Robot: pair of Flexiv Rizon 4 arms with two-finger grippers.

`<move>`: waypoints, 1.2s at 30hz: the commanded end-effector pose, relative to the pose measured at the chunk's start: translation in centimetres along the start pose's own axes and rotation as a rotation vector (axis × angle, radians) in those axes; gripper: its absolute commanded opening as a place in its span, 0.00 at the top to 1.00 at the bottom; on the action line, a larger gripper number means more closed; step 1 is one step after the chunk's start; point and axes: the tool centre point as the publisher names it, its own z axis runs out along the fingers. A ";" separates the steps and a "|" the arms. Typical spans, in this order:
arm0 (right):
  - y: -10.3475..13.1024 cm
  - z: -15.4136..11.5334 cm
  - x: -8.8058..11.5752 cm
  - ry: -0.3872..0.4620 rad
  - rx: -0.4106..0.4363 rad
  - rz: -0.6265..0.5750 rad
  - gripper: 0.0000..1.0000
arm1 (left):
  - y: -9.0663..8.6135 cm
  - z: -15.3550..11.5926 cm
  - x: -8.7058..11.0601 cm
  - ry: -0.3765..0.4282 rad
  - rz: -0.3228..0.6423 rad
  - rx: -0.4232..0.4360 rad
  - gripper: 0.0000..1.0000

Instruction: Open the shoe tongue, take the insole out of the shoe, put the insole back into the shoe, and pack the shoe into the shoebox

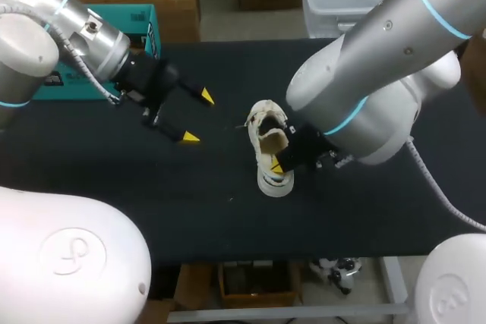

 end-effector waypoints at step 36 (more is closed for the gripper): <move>1.1 -7.2 1.5 0.059 0.218 -0.253 1.00 | -0.5 -1.0 1.9 -0.031 -0.098 -0.017 0.00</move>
